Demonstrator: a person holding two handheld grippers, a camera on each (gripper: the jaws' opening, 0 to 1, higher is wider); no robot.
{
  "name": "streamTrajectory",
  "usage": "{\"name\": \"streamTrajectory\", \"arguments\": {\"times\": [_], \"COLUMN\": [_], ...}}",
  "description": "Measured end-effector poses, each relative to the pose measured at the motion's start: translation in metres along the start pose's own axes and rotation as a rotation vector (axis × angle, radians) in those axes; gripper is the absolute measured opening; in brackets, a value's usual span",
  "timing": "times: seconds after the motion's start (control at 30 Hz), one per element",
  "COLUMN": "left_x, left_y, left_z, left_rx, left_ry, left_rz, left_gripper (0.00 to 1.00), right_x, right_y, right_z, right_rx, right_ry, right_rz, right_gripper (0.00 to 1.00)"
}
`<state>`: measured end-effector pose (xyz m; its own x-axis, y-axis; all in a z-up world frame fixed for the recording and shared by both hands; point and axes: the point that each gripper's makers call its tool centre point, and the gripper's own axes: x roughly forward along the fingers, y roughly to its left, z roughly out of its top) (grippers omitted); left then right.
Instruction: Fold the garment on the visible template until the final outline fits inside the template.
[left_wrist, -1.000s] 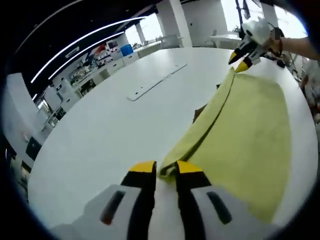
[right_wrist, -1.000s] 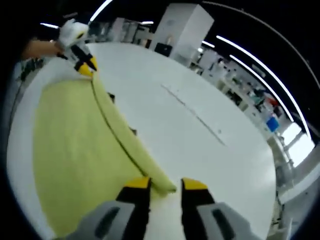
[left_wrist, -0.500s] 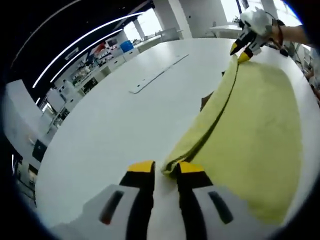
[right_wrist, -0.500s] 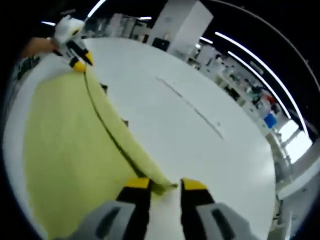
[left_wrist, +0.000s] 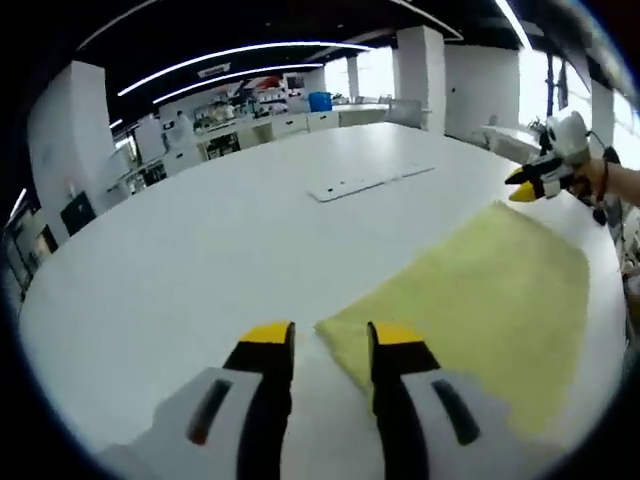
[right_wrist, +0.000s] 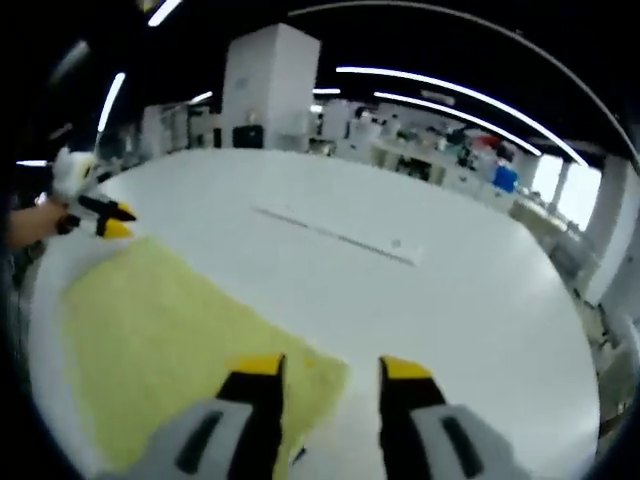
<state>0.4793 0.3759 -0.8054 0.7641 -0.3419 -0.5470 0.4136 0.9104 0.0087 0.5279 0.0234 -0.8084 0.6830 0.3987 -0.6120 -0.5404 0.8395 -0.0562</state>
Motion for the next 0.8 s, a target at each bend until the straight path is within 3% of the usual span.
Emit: {"name": "streamTrajectory", "arguments": {"times": [0.27, 0.5, 0.8], "left_x": [-0.031, -0.059, -0.085], "left_y": [-0.02, -0.036, -0.063], "left_z": [-0.005, -0.023, -0.044], "left_rx": [-0.119, -0.12, -0.094], "left_ry": [-0.046, -0.043, -0.017], "left_rz": [-0.078, -0.124, -0.198], "left_gripper": [0.49, 0.61, 0.65], "right_x": [-0.026, -0.051, -0.082], "right_y": [0.021, 0.043, 0.067], "right_z": [-0.004, -0.019, -0.045], "right_rx": [0.08, 0.07, 0.072], "right_ry": [-0.011, 0.008, 0.04], "right_rz": [0.089, 0.155, 0.213], "right_gripper": [0.67, 0.75, 0.75]}}
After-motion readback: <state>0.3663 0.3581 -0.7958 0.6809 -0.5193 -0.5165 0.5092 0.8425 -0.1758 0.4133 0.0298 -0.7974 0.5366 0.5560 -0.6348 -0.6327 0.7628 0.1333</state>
